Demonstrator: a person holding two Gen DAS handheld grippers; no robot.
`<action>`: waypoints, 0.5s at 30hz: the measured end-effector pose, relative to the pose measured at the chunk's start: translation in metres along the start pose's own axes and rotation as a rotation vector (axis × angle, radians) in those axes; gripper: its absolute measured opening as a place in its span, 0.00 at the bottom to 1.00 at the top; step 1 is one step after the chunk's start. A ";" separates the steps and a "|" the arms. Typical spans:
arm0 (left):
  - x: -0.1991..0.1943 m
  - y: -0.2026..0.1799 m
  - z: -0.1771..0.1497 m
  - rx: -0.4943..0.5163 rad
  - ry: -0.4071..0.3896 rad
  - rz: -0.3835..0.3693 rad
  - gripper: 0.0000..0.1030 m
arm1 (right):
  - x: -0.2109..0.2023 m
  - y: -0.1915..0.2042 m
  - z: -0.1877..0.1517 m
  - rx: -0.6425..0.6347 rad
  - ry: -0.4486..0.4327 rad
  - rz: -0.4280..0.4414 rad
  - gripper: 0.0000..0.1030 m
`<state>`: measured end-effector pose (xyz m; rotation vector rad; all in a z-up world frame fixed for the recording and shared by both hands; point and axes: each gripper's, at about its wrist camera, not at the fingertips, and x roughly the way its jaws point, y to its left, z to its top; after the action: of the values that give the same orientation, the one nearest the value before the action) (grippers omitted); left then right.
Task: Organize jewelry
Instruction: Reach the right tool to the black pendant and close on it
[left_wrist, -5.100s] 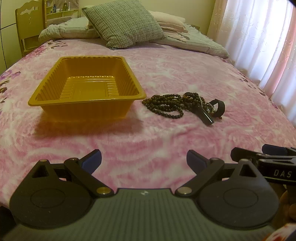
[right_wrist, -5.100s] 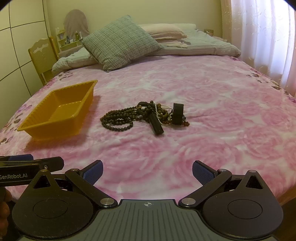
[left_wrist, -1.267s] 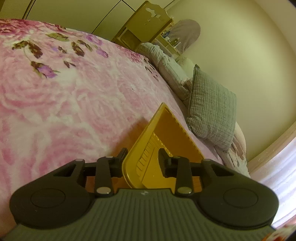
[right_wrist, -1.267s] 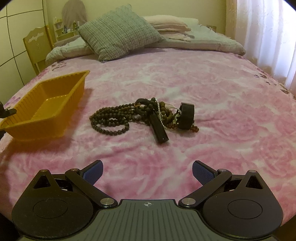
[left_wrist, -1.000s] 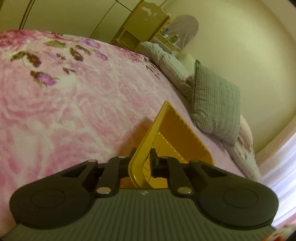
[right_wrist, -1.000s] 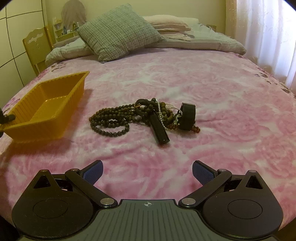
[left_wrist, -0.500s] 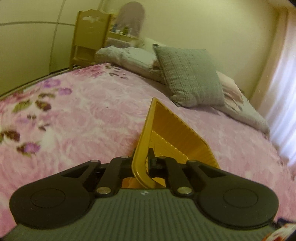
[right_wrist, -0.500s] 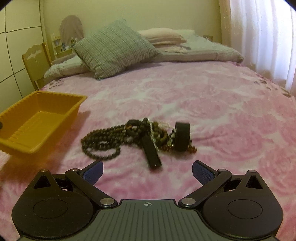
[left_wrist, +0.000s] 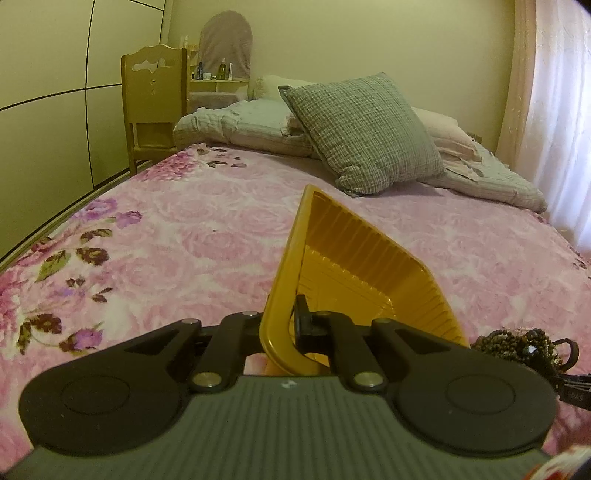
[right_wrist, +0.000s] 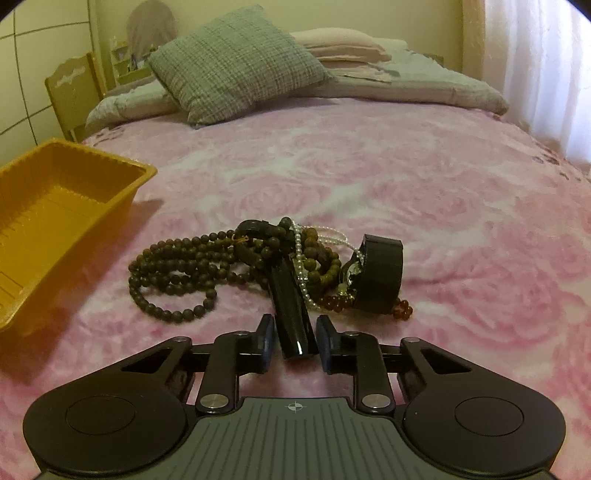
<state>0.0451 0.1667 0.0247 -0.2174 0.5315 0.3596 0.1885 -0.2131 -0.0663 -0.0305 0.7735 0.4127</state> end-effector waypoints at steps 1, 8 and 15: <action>0.001 0.001 0.000 -0.001 0.001 0.001 0.06 | -0.001 0.000 0.000 -0.003 -0.002 -0.003 0.19; 0.003 0.004 -0.002 -0.012 0.018 0.009 0.07 | -0.019 0.009 -0.003 0.022 -0.018 0.021 0.18; 0.004 0.004 -0.001 -0.013 0.020 0.007 0.07 | -0.041 0.032 0.016 0.051 -0.093 0.111 0.18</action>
<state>0.0464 0.1716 0.0211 -0.2317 0.5497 0.3681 0.1605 -0.1951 -0.0227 0.0793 0.6953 0.4964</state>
